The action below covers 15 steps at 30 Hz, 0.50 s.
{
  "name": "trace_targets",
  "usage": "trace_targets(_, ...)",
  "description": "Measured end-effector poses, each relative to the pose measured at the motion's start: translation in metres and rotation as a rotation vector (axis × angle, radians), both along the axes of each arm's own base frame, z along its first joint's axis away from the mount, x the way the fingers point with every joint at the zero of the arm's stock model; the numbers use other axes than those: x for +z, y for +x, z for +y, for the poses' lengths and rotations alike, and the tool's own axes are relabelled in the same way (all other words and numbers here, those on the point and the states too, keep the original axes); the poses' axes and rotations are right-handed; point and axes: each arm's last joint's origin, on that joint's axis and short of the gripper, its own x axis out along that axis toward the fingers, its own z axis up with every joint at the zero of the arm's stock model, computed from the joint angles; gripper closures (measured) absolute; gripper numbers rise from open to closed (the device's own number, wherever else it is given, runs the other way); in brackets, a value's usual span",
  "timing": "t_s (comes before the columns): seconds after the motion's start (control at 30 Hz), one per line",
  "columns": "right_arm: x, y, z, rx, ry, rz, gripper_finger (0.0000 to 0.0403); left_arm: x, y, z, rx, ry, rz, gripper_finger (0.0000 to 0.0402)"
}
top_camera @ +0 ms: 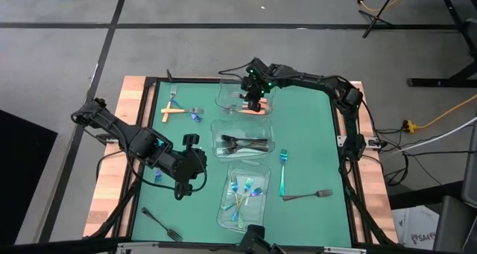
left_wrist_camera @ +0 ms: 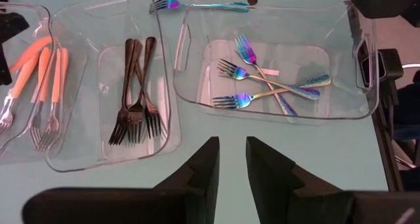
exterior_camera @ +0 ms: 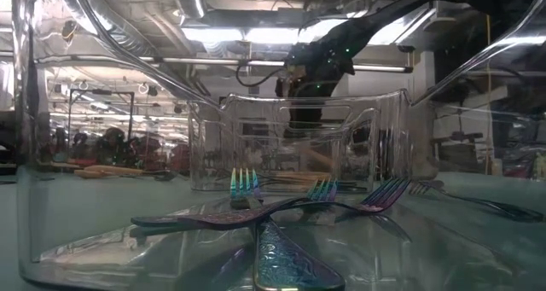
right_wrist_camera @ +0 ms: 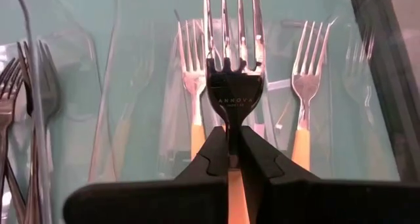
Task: Sort silverware by color (type)
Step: Put the yellow fork into the top transparent bin
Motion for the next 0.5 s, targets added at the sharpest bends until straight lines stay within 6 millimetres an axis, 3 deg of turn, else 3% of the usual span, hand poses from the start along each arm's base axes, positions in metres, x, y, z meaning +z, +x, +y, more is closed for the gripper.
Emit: trace_targets(0.5, 0.0006, 0.0009, -0.0008, -0.004, -0.014, -0.008, 0.0397, 0.0, 0.0, 0.0, 0.002, -0.002, 0.0, 0.0331)
